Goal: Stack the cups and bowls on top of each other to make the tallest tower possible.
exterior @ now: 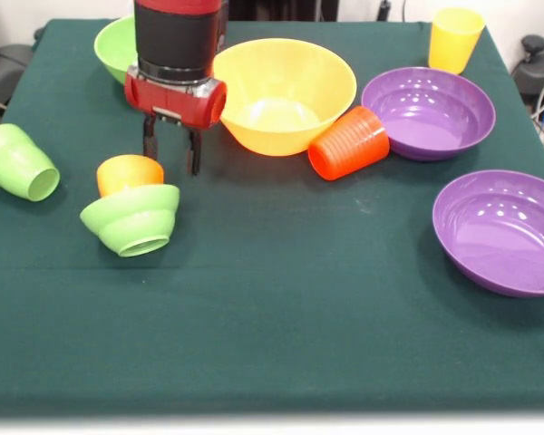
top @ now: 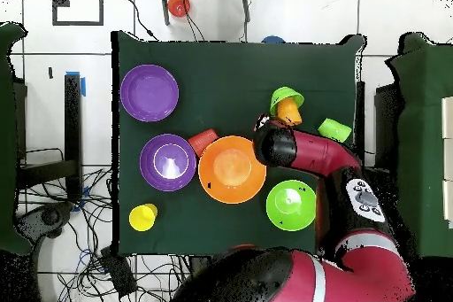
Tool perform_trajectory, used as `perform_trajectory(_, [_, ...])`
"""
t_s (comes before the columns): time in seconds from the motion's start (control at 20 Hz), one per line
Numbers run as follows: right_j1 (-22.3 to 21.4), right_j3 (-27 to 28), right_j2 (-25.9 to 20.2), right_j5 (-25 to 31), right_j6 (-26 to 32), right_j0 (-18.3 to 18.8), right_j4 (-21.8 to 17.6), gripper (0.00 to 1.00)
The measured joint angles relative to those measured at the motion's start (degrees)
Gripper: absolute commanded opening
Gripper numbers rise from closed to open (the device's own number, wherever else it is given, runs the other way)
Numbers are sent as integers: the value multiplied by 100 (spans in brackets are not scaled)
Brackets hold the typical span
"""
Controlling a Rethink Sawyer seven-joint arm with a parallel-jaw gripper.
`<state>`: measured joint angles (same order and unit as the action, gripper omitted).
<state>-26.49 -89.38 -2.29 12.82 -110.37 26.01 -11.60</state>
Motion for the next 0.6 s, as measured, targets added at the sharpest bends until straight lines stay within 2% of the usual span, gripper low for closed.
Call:
perform_trajectory(0.15, [-203,-104,-48,48,0,37,-2,100])
perform_trajectory(0.3, [-677,-224,-132,476,0,77,-4,100])
perform_trajectory(0.6, [-1166,-179,-127,1079,0,-12,-6,100])
